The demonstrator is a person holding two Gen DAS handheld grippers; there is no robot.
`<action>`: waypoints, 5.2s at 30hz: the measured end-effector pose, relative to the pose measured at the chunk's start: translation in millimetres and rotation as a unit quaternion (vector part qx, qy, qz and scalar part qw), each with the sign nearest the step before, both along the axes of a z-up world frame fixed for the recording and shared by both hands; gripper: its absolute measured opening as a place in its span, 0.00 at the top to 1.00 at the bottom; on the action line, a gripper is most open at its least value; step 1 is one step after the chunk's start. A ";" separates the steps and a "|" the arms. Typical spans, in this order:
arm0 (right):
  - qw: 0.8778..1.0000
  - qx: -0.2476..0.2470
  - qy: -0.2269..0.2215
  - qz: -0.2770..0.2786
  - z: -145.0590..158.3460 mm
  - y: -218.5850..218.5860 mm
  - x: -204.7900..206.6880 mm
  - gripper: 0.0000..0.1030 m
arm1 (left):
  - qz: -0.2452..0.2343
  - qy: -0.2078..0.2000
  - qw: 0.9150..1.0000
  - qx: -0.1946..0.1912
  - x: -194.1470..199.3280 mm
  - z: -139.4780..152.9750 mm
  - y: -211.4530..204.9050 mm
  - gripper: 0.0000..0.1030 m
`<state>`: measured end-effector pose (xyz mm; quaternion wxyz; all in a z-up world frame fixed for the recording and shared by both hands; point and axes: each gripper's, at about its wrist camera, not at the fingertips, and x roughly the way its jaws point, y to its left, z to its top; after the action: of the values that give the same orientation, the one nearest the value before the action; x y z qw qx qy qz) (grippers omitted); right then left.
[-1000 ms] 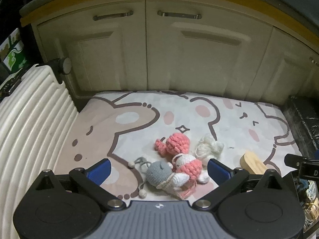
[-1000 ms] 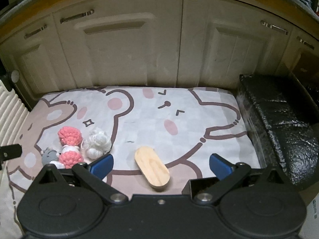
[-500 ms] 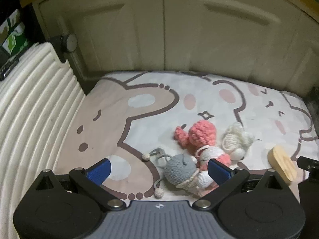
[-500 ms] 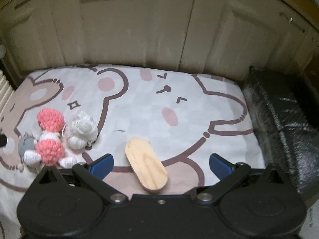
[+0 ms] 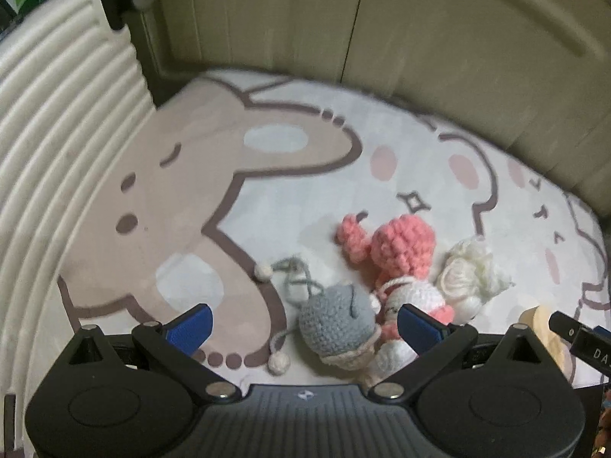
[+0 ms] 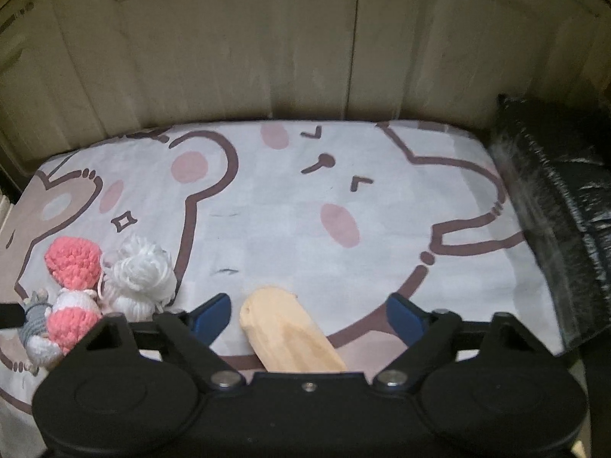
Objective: Organize objects
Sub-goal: 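Reach the right tool to the wooden block while the left tool reaches the grey mouse, then close the right tool on the wooden block while the left tool grasps the grey mouse, then carry the wooden block with the right tool while the left tool carries the mouse to the box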
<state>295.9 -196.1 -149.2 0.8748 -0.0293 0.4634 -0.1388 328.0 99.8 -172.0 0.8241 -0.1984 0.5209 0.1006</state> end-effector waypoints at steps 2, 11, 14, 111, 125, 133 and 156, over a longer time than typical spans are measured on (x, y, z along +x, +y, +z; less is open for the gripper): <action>1.000 0.003 0.012 0.003 -5.5 -1.2 4.2 0.28 | -0.004 0.006 1.000 -0.009 2.0 -5.2 -1.2 0.01; 0.998 0.036 0.032 0.034 -15.8 -7.0 9.8 0.36 | 0.034 0.024 0.997 -0.065 9.6 -20.1 0.5 0.02; 0.998 0.040 0.032 0.041 -15.5 -9.4 10.5 0.37 | 0.066 0.023 0.994 -0.085 10.1 -20.0 8.5 0.11; 0.996 0.019 -0.021 0.086 113.8 -14.0 -88.9 0.55 | -0.099 -0.108 0.987 0.058 -47.6 108.8 -111.0 0.52; 0.998 0.018 -0.038 0.050 136.8 -80.2 -118.0 0.55 | -0.144 -0.140 0.979 0.032 -50.4 128.5 -176.8 0.52; 0.998 0.019 -0.039 0.035 143.5 -114.0 -131.3 0.55 | -0.171 -0.148 0.974 -0.014 -53.2 132.9 -210.3 0.52; 0.999 0.026 0.019 0.010 118.7 -172.7 -137.7 0.55 | -0.261 -0.082 0.945 -0.180 -65.1 99.1 -304.1 0.52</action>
<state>158.2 -368.8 -30.5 0.8674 -0.0141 0.4834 -0.1170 263.0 -204.3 -72.9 0.8120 -0.2083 0.4943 -0.2303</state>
